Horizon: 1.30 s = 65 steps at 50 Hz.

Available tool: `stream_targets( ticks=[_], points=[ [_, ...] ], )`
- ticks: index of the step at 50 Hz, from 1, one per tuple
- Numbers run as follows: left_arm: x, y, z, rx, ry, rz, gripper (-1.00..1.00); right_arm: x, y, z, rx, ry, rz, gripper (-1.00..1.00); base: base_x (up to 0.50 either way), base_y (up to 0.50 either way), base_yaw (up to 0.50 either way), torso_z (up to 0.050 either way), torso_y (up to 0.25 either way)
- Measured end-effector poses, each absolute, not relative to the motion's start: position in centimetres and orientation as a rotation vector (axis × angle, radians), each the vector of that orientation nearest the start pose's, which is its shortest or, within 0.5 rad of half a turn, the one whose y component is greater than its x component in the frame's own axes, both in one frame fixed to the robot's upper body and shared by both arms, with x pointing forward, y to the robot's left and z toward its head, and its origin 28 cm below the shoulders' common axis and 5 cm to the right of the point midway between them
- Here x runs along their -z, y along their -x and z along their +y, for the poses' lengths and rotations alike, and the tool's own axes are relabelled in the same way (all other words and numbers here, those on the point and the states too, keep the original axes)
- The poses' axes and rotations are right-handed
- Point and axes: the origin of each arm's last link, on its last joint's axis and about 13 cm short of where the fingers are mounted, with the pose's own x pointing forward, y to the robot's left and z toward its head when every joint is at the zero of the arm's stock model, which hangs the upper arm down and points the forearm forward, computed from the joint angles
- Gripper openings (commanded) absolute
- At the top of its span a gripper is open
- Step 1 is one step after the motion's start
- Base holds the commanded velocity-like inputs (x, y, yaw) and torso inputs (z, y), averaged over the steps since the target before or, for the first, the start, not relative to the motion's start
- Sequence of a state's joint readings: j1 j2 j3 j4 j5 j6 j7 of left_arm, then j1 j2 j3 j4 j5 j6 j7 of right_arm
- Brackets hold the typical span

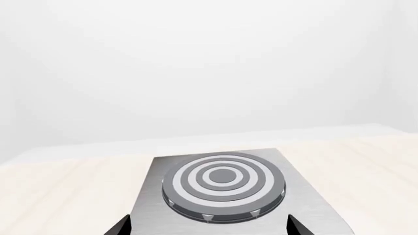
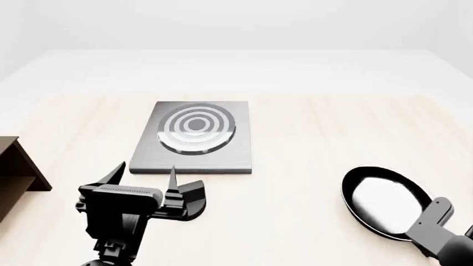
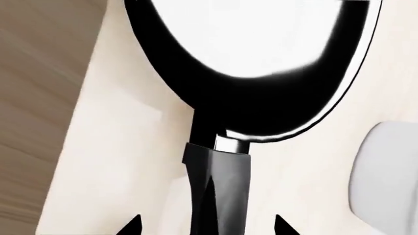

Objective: Turn on the stove and put the frying pan on it.

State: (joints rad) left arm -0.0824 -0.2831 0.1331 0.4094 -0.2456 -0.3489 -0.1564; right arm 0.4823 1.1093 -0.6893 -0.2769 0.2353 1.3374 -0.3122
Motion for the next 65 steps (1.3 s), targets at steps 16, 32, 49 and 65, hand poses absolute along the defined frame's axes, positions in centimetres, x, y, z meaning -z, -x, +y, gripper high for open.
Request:
stream_targets(
  ticks=[16,32,49,65],
  points=[
    [-9.1,-21.8,22.5,0.067,-0.055,-0.097,1.00,-13.6,-20.4,-30.3,-0.204,0.785,1.192,-1.00,0.01,0.00,0.00,-0.004,0.000],
    [-9.0,-21.8,22.5,0.067,-0.059,-0.095,1.00,-13.7,-20.6,-31.0,-0.221,0.758,1.190,-1.00,0.01,0.00,0.01,-0.006,0.000],
    [-9.0,-21.8,22.5,0.065,-0.059,-0.098,1.00,-14.7,-20.7,-29.8,-0.133,0.861,1.025,-1.00,0.00,0.00,0.00,-0.001,0.000],
    [-9.4,-21.7,22.7,0.061,-0.058,-0.107,1.00,-17.4,-21.4,-28.1,-0.174,0.869,0.924,-1.00,0.00,0.00,0.00,0.000,0.000]
  ],
)
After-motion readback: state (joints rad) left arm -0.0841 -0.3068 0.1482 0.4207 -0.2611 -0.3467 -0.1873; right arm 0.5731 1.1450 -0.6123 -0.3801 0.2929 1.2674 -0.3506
